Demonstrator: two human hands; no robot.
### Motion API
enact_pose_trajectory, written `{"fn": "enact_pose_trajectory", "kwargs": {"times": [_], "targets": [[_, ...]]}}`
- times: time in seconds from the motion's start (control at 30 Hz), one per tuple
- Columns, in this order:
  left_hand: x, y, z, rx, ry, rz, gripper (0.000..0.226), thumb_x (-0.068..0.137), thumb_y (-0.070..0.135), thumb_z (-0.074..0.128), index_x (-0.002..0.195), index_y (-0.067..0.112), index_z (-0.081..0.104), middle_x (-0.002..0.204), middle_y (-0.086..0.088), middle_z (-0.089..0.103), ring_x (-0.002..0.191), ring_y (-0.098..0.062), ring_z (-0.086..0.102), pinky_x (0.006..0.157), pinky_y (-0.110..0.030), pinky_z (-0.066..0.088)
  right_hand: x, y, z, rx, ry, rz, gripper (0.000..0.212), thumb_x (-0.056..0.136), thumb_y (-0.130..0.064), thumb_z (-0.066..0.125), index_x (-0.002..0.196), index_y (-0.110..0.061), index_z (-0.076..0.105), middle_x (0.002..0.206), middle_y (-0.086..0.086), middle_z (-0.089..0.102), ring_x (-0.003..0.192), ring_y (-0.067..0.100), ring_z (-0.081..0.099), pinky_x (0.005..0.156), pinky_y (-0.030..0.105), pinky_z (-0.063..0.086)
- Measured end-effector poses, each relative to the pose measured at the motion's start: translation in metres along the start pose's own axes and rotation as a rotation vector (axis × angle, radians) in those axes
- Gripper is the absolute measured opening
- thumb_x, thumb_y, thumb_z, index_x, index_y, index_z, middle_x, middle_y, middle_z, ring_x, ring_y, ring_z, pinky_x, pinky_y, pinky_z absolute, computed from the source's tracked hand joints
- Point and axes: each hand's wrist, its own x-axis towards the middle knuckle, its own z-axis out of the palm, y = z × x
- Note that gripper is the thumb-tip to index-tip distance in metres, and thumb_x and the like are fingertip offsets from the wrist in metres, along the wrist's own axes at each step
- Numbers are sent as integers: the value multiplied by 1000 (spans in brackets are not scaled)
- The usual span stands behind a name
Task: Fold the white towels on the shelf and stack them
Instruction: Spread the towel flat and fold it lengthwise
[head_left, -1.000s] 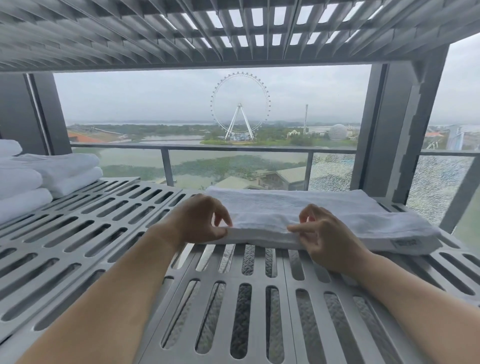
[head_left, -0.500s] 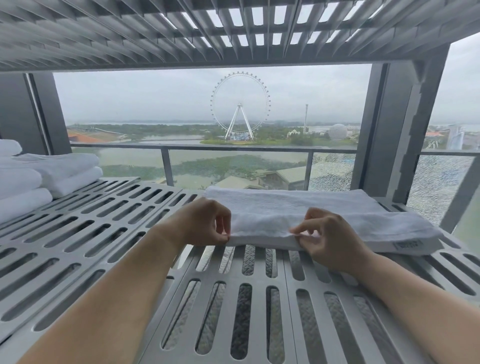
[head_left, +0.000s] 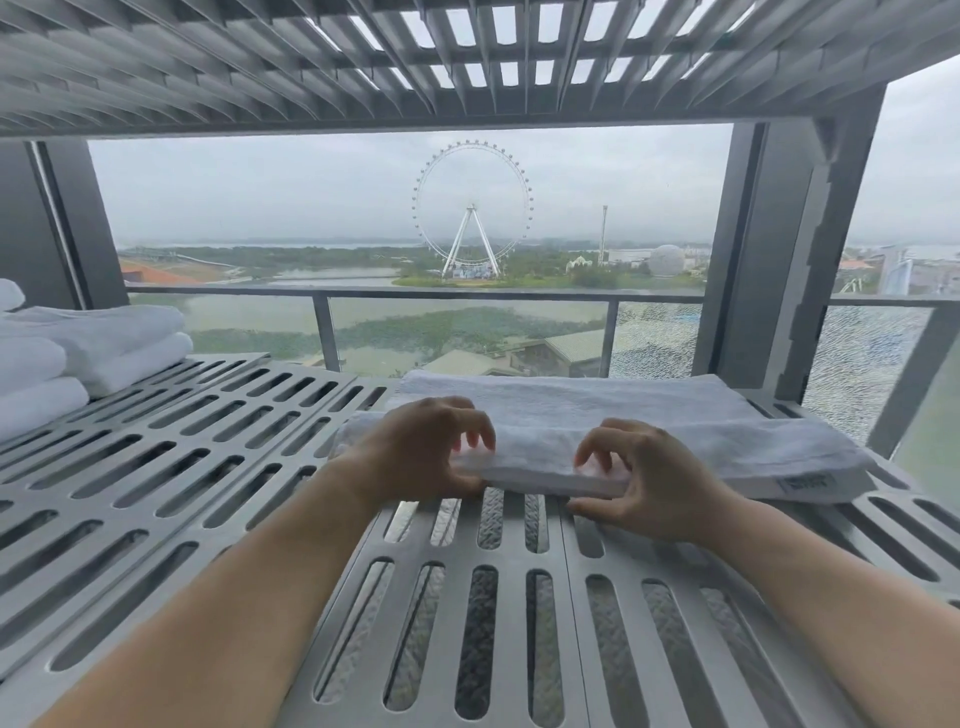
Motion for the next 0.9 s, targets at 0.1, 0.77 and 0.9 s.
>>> {"fn": "enact_pose_trajectory", "kwargs": {"times": [0.1, 0.77, 0.9], "targets": [[0, -1, -2, -49, 29, -15, 17, 76, 33, 72, 89, 24, 66, 83, 13, 61, 72, -1, 58, 65, -19, 50, 1, 0, 1, -5, 39, 6, 26, 69, -39, 75, 87, -28, 61, 71, -15, 49, 62, -2, 46, 54, 13, 31], [18, 35, 27, 162, 239, -33, 25, 86, 42, 57, 98, 21, 50, 95, 5, 59, 84, -16, 59, 63, -27, 43, 5, -7, 2, -95, 170, 32, 16, 84, -33, 63, 86, -17, 62, 86, -6, 58, 73, 10, 49, 59, 28, 39], [18, 31, 23, 151, 275, 5, 29, 86, 47, 55, 97, 20, 50, 95, 5, 58, 86, -15, 56, 61, -26, 34, 6, -11, 0, -159, 194, 22, 19, 90, -31, 54, 82, -14, 59, 80, -3, 57, 74, 19, 54, 56, 30, 40]]}}
